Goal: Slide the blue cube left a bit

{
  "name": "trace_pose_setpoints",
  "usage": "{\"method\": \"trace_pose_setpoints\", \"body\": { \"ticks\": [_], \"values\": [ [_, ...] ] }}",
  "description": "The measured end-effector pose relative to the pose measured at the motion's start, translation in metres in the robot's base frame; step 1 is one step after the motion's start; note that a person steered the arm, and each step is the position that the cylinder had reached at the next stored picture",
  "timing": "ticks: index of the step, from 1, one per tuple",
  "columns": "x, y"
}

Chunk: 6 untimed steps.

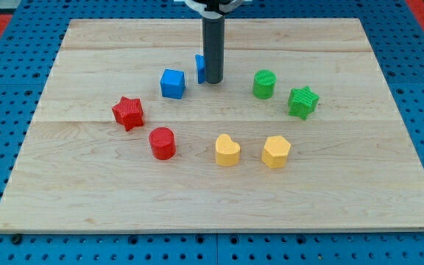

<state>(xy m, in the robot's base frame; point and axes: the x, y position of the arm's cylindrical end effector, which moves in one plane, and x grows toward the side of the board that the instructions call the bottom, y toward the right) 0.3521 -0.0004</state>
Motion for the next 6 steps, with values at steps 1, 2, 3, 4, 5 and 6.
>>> {"method": "trace_pose_setpoints", "body": {
  "ticks": [1, 2, 3, 4, 5, 6],
  "values": [
    [0.026, 0.0],
    [0.022, -0.015],
    [0.02, -0.045],
    [0.02, -0.075],
    [0.031, -0.065],
    [0.041, -0.027]
  ]
}}
